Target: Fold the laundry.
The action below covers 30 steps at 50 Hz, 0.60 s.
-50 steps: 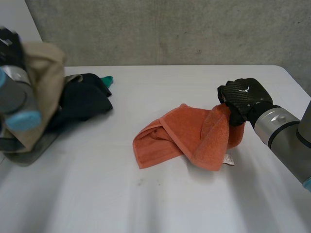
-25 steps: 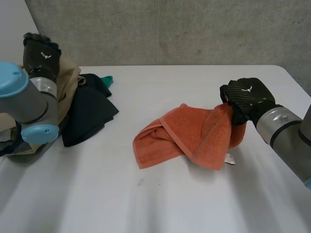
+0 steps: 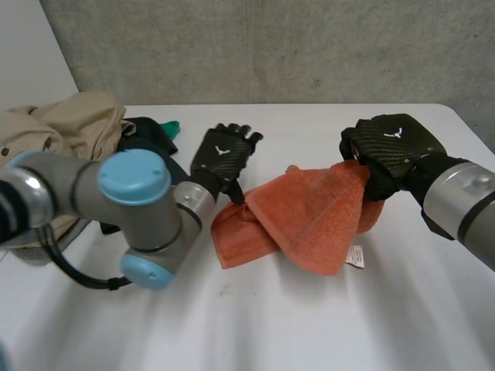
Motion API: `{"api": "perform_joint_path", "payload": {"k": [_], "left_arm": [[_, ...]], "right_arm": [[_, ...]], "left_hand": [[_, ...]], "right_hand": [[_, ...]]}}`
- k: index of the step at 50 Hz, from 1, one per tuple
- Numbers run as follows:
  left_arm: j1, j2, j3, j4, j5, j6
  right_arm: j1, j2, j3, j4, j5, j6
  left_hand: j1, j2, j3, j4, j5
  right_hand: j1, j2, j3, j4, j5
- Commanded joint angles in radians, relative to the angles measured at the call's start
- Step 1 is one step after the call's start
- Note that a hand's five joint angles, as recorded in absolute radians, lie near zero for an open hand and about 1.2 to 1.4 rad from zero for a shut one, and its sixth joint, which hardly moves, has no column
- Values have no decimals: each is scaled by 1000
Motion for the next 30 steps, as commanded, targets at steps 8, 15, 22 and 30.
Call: {"api": "perform_joint_path", "payload": {"k": [8, 15, 22, 30], "left_arm": [[-39, -43, 8, -33, 145, -35], [-35, 6, -32, -53, 139, -37], [-16, 150, -103, -121, 33, -41], [10, 322, -290, -225, -55, -98]], "right_arm": [[-7, -63, 12, 24, -40, 74], [-6, -51, 7, 13, -37, 64], [-17, -16, 2, -2, -37, 65], [-4, 29, -19, -13, -27, 77]], "left_hand": [[446, 445, 438, 447, 429], [592, 590, 583, 592, 574], [324, 323, 316, 325, 307], [89, 88, 81, 90, 72]], "right_hand": [[417, 225, 211, 212, 239], [417, 225, 211, 212, 239], [417, 225, 211, 212, 239], [417, 225, 211, 212, 239]]}}
